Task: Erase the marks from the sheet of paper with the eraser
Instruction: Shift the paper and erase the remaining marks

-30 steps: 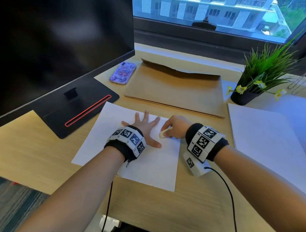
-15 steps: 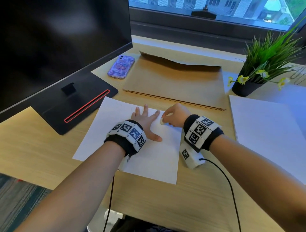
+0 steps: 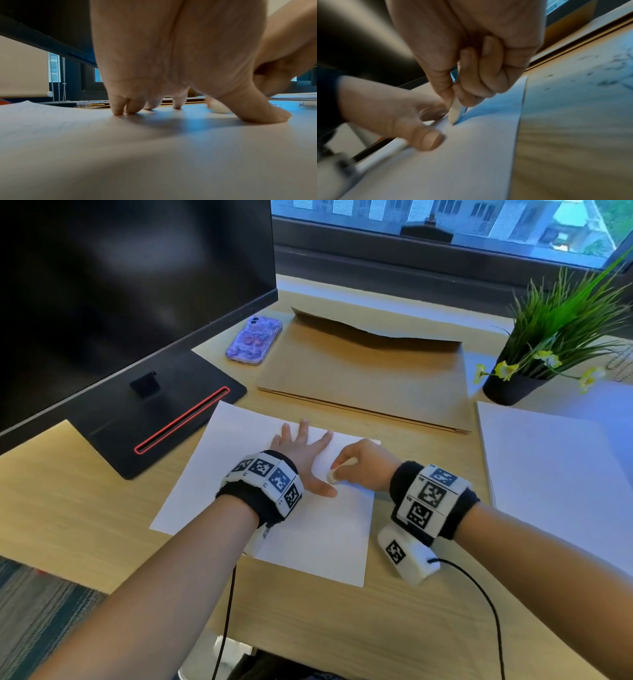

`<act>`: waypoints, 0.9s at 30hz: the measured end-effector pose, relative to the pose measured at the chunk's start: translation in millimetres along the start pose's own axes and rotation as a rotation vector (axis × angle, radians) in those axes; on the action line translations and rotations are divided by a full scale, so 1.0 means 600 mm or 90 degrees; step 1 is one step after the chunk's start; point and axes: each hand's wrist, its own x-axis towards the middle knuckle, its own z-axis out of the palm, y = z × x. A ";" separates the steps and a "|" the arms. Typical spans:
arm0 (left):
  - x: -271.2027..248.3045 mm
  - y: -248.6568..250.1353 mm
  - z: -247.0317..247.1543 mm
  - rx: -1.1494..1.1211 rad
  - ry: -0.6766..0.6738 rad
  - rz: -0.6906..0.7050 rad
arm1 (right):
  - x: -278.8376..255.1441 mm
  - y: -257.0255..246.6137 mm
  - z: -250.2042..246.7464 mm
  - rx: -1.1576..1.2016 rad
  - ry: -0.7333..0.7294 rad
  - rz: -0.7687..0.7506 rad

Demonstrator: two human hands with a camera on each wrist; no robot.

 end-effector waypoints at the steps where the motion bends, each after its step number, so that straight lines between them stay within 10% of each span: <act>1: 0.000 0.000 0.000 0.002 0.000 -0.001 | 0.004 -0.002 -0.005 0.015 0.011 0.004; 6: -0.001 0.001 -0.001 0.006 0.001 -0.007 | 0.023 -0.011 -0.012 0.064 0.155 0.037; 12: -0.002 0.003 -0.001 0.010 -0.002 -0.009 | -0.006 -0.011 -0.021 -0.035 -0.069 0.059; 17: 0.000 0.003 0.000 0.015 -0.002 -0.008 | 0.022 -0.016 -0.030 0.050 0.085 0.067; 23: 0.000 0.006 -0.001 0.023 -0.004 -0.013 | -0.014 0.001 -0.023 0.029 -0.131 0.088; 27: 0.000 0.004 -0.001 0.021 -0.010 -0.011 | 0.013 -0.002 -0.037 0.150 0.036 0.116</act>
